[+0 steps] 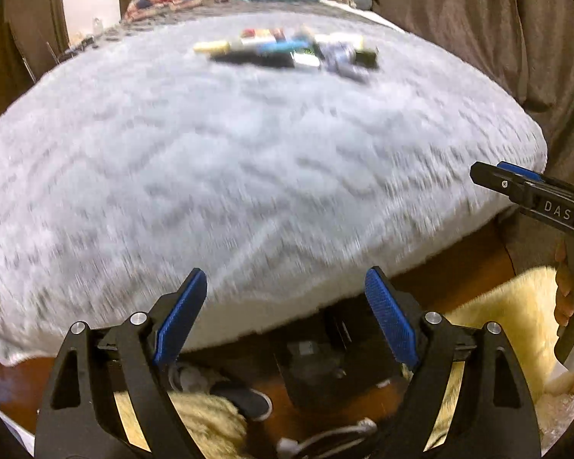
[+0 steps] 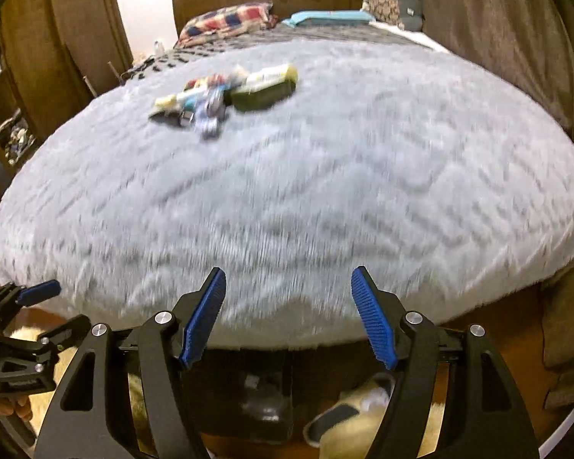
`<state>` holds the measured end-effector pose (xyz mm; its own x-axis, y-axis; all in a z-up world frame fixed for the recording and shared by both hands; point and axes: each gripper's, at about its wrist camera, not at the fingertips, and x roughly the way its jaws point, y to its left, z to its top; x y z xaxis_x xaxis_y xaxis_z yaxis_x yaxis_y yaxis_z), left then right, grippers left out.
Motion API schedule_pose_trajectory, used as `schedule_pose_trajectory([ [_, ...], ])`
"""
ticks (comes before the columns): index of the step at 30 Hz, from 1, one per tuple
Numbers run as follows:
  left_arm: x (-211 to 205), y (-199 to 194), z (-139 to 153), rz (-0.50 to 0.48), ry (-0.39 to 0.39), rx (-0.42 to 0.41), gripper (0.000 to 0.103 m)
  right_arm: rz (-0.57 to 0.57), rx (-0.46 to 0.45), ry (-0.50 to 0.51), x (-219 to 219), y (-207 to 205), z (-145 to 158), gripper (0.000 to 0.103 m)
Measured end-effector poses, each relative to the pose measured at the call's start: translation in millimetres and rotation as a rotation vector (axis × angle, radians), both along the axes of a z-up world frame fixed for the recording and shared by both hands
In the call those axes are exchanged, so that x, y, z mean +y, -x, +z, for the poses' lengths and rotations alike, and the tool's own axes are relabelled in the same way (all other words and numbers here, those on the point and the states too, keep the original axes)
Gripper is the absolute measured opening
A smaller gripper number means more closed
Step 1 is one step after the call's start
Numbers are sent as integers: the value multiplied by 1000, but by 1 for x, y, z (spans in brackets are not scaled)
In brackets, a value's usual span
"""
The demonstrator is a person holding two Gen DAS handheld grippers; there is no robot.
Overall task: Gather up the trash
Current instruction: 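Move both tools back over the items on the blanket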
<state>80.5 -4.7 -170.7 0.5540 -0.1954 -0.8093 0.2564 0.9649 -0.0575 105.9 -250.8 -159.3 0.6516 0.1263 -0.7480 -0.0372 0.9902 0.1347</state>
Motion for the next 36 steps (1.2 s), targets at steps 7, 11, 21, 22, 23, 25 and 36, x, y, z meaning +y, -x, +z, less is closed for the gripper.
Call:
schedule_pose_trajectory([
  [7, -5, -46, 9, 26, -21, -40, 80, -9, -25, 8, 13, -54, 9, 69],
  [11, -6, -75, 11, 38, -36, -47, 80, -13, -24, 27, 26, -91, 6, 69],
  [21, -8, -117, 14, 38, -33, -50, 80, -28, 3, 27, 42, -157, -3, 73],
  [22, -9, -121, 14, 34, -32, -50, 80, -25, 5, 17, 44, -163, -3, 75],
  [23, -11, -123, 13, 32, -32, -50, 80, -23, 5, 11, 46, -167, -3, 76],
  [25, -15, -129, 13, 22, -33, -50, 80, -20, 8, 10, 50, -174, -3, 76],
  [36, -33, -148, 12, -3, -24, -50, 80, -40, 11, 5, 51, -199, -5, 74],
])
